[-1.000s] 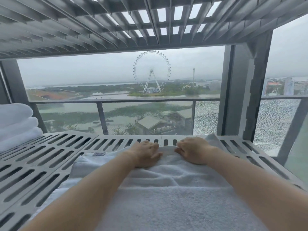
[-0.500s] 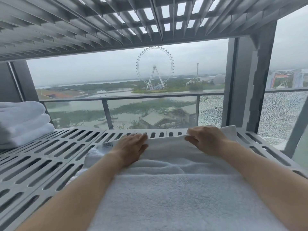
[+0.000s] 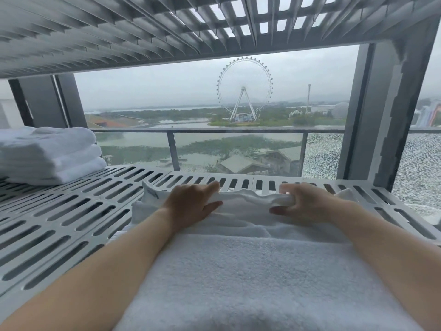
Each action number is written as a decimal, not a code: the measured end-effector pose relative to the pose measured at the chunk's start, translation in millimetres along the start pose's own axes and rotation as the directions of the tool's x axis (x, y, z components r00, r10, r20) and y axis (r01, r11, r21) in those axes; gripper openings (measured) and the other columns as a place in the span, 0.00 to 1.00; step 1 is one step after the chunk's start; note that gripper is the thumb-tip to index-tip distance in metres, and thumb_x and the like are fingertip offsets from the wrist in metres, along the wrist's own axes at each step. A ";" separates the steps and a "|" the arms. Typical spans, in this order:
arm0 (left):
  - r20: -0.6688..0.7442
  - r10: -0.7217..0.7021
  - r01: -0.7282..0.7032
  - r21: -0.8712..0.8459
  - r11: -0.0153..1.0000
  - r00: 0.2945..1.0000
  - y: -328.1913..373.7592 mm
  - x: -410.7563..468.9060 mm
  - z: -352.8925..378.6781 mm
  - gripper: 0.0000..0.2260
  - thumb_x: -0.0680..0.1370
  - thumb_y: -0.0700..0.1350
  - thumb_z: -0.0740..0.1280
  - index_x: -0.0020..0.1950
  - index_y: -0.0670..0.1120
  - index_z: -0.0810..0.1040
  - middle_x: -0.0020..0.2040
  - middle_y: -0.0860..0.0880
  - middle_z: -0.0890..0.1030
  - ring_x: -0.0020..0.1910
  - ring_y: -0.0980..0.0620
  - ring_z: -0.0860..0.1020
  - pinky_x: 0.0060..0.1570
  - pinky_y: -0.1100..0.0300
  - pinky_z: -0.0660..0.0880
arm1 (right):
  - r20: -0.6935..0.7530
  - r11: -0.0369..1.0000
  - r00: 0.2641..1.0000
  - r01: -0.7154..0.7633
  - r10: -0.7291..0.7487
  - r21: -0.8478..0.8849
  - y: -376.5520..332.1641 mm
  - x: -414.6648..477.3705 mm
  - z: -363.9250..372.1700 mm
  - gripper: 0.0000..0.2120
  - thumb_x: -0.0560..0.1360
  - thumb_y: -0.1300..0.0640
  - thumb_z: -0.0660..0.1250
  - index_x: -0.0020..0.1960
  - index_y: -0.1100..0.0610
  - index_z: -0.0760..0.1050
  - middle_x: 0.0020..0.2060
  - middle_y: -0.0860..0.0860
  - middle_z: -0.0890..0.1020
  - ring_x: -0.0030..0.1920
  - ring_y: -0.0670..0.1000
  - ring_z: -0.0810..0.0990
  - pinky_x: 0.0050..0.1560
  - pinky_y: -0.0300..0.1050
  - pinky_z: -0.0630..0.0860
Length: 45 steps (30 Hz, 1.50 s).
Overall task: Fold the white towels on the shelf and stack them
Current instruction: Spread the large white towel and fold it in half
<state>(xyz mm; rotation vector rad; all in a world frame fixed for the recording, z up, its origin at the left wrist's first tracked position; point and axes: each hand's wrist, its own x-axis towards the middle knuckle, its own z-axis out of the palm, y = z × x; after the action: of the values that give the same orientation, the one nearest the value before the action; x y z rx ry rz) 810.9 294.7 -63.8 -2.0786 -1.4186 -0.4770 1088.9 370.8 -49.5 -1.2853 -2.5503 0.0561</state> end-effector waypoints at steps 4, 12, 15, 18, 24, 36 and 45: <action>0.395 -0.163 0.199 -0.053 0.978 0.904 11.8 -5.4 -8.1 0.24 0.75 0.64 0.59 0.60 0.47 0.70 0.46 0.49 0.81 0.43 0.49 0.79 0.41 0.57 0.75 | 0.137 0.995 0.988 -0.078 0.069 0.062 -13.1 -11.0 -1.6 0.29 0.62 0.30 0.69 0.53 0.48 0.71 0.43 0.43 0.78 0.44 0.45 0.77 0.42 0.42 0.73; 0.401 -0.155 0.189 -0.047 0.981 0.903 17.8 -39.4 -34.1 0.22 0.77 0.63 0.57 0.55 0.46 0.74 0.45 0.47 0.80 0.43 0.49 0.78 0.42 0.56 0.75 | 0.071 0.999 0.997 -0.036 0.033 0.040 -45.7 -34.6 2.6 0.21 0.70 0.35 0.64 0.52 0.51 0.75 0.45 0.47 0.81 0.44 0.48 0.79 0.48 0.45 0.76; 0.354 -0.161 0.167 0.014 0.986 0.921 12.4 -66.3 -54.0 0.23 0.77 0.63 0.56 0.56 0.46 0.73 0.47 0.46 0.80 0.45 0.48 0.78 0.40 0.57 0.73 | 0.062 0.998 0.998 -0.014 0.010 0.067 -76.2 -45.0 0.4 0.16 0.74 0.39 0.63 0.50 0.51 0.76 0.41 0.47 0.80 0.39 0.46 0.77 0.39 0.39 0.72; 0.344 -0.169 0.172 0.022 0.985 0.924 -0.4 -98.3 -82.9 0.23 0.76 0.64 0.57 0.57 0.47 0.73 0.48 0.46 0.81 0.49 0.46 0.79 0.46 0.53 0.76 | 0.055 0.994 0.998 -0.004 -0.002 0.107 -113.5 -59.2 -3.8 0.11 0.75 0.42 0.63 0.37 0.47 0.71 0.33 0.44 0.76 0.33 0.41 0.73 0.32 0.34 0.66; 0.371 -0.190 0.158 0.115 0.981 0.909 -8.5 -159.8 -144.1 0.21 0.76 0.62 0.58 0.53 0.46 0.76 0.51 0.45 0.81 0.52 0.45 0.78 0.45 0.56 0.71 | 0.075 0.995 0.995 0.060 -0.066 0.079 -189.2 -95.5 3.4 0.15 0.75 0.43 0.63 0.34 0.49 0.68 0.30 0.45 0.73 0.34 0.48 0.74 0.30 0.34 0.65; 0.237 -0.194 0.191 0.036 0.981 0.952 0.5 -198.3 -194.4 0.19 0.77 0.62 0.59 0.49 0.45 0.72 0.49 0.43 0.80 0.51 0.43 0.78 0.45 0.54 0.71 | -0.136 0.973 0.990 -0.005 -0.027 -0.232 -236.6 -156.3 -36.1 0.14 0.76 0.40 0.59 0.46 0.50 0.73 0.44 0.51 0.79 0.49 0.55 0.79 0.43 0.44 0.67; 0.186 -0.013 -0.038 0.268 0.963 0.982 -11.7 -121.9 -192.7 0.26 0.74 0.67 0.57 0.55 0.45 0.70 0.48 0.44 0.80 0.49 0.43 0.79 0.39 0.57 0.67 | -0.284 0.909 0.958 -0.155 0.043 -0.386 -206.0 -131.2 -56.6 0.20 0.77 0.39 0.56 0.52 0.53 0.75 0.50 0.55 0.81 0.53 0.58 0.79 0.46 0.47 0.69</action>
<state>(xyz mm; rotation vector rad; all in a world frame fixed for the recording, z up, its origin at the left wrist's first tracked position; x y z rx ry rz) 759.6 87.5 17.3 -1.9471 -1.4825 -0.0760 1017.0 137.5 7.2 -1.4487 -2.3288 -0.6181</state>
